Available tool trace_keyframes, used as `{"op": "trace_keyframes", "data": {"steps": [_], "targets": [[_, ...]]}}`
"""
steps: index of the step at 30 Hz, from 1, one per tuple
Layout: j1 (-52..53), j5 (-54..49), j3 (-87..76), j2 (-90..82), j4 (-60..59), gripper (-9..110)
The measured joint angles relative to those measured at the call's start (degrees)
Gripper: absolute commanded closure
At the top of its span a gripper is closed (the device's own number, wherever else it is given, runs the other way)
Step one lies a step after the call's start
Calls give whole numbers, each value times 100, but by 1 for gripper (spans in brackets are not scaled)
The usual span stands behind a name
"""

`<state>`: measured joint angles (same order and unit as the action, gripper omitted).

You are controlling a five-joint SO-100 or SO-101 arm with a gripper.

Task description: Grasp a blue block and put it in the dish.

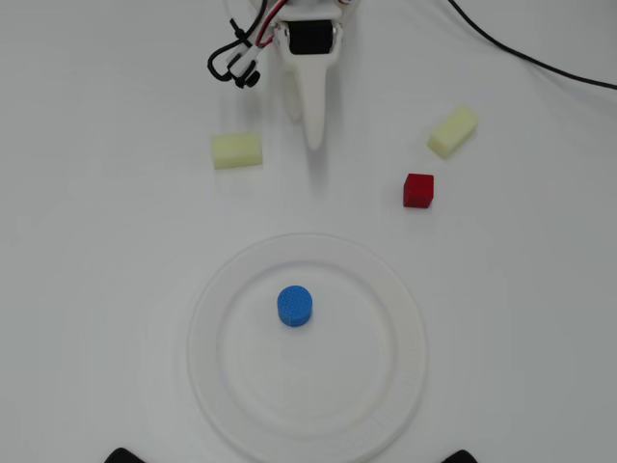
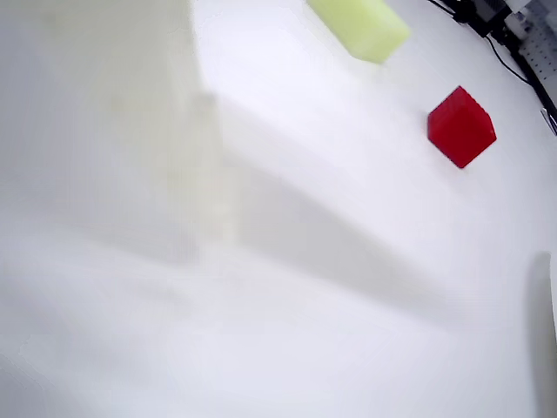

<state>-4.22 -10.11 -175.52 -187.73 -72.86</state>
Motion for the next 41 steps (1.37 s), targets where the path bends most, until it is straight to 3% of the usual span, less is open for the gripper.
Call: {"op": "trace_keyframes", "data": {"steps": [4,11,22,26,41], "targets": [[-18,114,0,0,-44,73],[-62,114,-35,0,-97,101],[-62,299,-44,0,-114,101],[-62,220,-44,0,-114,94],[-62,202,-44,0,-114,94]]}}
